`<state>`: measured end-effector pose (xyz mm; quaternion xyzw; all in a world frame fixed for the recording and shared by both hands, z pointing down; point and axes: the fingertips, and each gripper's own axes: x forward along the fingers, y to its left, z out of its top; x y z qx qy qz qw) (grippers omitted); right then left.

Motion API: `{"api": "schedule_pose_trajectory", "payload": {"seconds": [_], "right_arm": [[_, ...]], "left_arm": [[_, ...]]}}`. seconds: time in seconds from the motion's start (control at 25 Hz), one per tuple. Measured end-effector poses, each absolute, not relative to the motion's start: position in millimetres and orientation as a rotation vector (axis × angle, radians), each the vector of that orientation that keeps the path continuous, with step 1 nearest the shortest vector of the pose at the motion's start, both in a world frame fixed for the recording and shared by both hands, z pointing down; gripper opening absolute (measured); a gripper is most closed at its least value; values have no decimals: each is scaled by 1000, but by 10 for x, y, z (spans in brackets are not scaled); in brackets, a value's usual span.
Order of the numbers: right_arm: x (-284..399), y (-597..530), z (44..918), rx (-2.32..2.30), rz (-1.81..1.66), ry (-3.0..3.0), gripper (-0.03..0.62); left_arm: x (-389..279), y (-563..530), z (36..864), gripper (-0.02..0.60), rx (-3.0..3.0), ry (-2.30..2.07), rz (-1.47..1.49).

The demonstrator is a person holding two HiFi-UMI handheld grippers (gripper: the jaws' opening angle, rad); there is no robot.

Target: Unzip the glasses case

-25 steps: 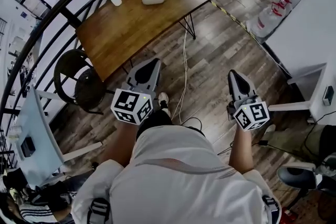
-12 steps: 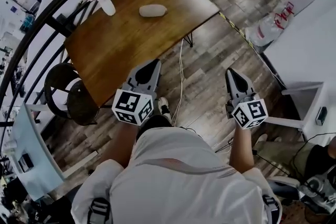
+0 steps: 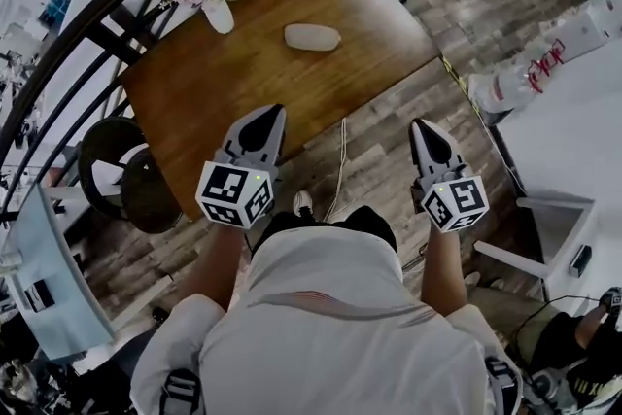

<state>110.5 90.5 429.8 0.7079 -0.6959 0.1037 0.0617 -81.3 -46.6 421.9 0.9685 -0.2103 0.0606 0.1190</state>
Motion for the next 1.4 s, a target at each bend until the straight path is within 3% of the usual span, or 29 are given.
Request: {"api": "schedule_pose_trajectory", "payload": {"seconds": [0.36,0.88,1.2,1.4], "right_arm": [[1505,28,4420,2004,324,-2230,51],[2761,-1416,4636,1577,335,-2483,51],[2466,-1886,4912,1337,336,-2535,55],[2153,-2029,5193,1212,319,-2481,114]], "left_arm": [[-613,-944,4272,14,2781,-777,181],[590,-1725,4280,14,2609,-1197,195],[454,-1864,4488,14,2467,-1336,206],[286,-1904,4633,14,2425,-1338,212]]}}
